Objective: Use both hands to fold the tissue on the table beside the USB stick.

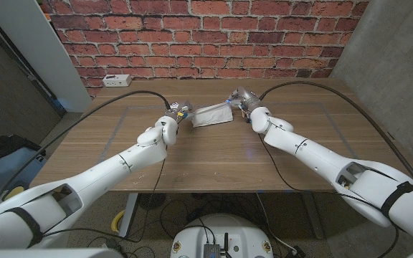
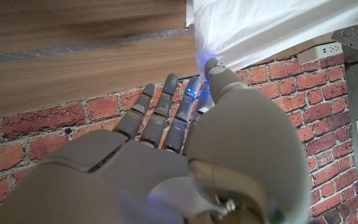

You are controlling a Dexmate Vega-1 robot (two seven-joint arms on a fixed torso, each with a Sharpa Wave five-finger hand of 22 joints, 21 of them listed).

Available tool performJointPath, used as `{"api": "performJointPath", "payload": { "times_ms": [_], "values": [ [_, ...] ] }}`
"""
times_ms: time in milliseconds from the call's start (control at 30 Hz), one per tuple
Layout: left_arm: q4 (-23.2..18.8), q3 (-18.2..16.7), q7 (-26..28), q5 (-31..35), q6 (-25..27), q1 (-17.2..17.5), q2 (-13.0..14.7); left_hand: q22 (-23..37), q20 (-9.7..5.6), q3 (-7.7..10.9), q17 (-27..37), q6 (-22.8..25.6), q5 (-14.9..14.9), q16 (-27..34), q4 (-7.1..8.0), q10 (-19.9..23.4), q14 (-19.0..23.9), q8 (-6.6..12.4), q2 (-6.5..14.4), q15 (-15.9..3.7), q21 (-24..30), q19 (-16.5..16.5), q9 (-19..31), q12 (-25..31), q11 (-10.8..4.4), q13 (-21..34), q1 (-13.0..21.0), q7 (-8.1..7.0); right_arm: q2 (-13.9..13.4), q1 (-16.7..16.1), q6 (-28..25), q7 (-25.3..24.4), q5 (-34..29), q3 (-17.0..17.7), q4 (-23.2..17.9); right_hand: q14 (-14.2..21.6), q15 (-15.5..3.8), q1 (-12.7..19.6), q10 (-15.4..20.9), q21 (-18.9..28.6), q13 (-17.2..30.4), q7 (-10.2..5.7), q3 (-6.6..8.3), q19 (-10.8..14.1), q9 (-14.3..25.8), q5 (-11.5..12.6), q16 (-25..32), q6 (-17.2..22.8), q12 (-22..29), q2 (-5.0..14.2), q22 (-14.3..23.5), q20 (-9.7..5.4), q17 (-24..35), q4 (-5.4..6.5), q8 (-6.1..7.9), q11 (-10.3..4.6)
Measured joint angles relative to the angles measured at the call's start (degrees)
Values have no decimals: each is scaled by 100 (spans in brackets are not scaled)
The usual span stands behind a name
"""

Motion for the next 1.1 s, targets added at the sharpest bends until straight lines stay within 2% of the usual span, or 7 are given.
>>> {"api": "performJointPath", "payload": {
  "times_ms": [133, 400, 633, 767, 867, 967, 1100],
  "values": [
    [113, 79, 13, 64, 54, -81, -63, 0, 0, 0, 0, -31, 0, 0, 0, -13, 0, -26, -22, 0, 0, 0, 17, -22, -13, 0, -22, -31, 56, 75, 95, -8, -2, -37, 167, 0, 0, -53, -120, 0, -21, 57, 0, 1, -33, 0, 0, -149, -45, -53, 0, 1, 0, 0, -113, 23],
    [406, 268, 66, 228, 196, -264, -209, 0, 0, 24, 0, -114, 1, -22, -24, -32, 0, -92, -45, 0, 22, 0, 10, -27, -31, 28, -44, -115, 185, 253, 200, -9, -4, -138, 561, -30, 11, -270, -388, 0, -58, -184, 20, 21, -114, 0, -46, -866, -212, -91, 0, 21, -17, 22, -429, 24],
    [675, 433, 155, 361, 302, -393, -345, -1, 0, 15, 0, -409, 1, -22, -81, -157, 0, -322, -68, 0, 22, 0, 10, -89, -51, 28, -68, -274, 266, 361, 234, 15, -10, -215, 777, -135, 11, -376, -699, 0, -121, -390, 20, -21, -169, 44, -94, -1543, -398, -196, 0, 63, -43, 22, -622, 26],
    [807, 520, 254, 459, 377, -453, -423, -1, -1, 0, 8, -804, 1, -22, -97, -301, 0, -528, -91, 0, 66, -41, -13, -146, -29, 28, -90, -367, 316, 432, 237, 36, -16, -264, 905, -240, 15, -445, -952, 0, -160, -505, 20, -21, -194, 92, -116, -2021, -554, -265, 0, 63, -43, 22, -650, 34],
    [881, 570, 311, 516, 451, -480, -464, -1, -21, -41, 12, -1355, 1, -22, -104, -477, -36, -729, -121, -6, 108, -63, -43, -208, 26, 53, -119, -447, 344, 468, 238, 47, -17, -292, 971, -330, 22, -467, -1143, 0, -202, -573, 20, -53, -195, 105, -200, -2378, -676, -287, 0, 94, -70, 22, -666, 17],
    [928, 613, 387, 586, 537, -498, -493, -1, 20, -105, 24, -1969, 1, -21, -87, -675, -100, -832, -151, 33, 111, -104, -90, -264, 94, 54, -149, -511, 368, 502, 238, 57, -21, -321, 1029, -367, 21, -491, -1234, 0, -212, -604, 20, -53, -221, 148, -222, -2494, -743, -311, 0, 94, -97, 22, -666, -49],
    [965, 665, 504, 682, 664, -506, -531, -15, 18, -185, 40, -2571, -27, -21, -39, -832, -161, -837, -163, 58, 155, -147, -139, -274, 149, 54, -266, -570, 388, 530, 258, 69, -20, -344, 1081, -367, 21, -605, -1234, 0, -239, -598, 57, -52, -221, 149, -222, -2501, -747, -231, 0, 94, -96, 63, -609, -50]
  ]
}}
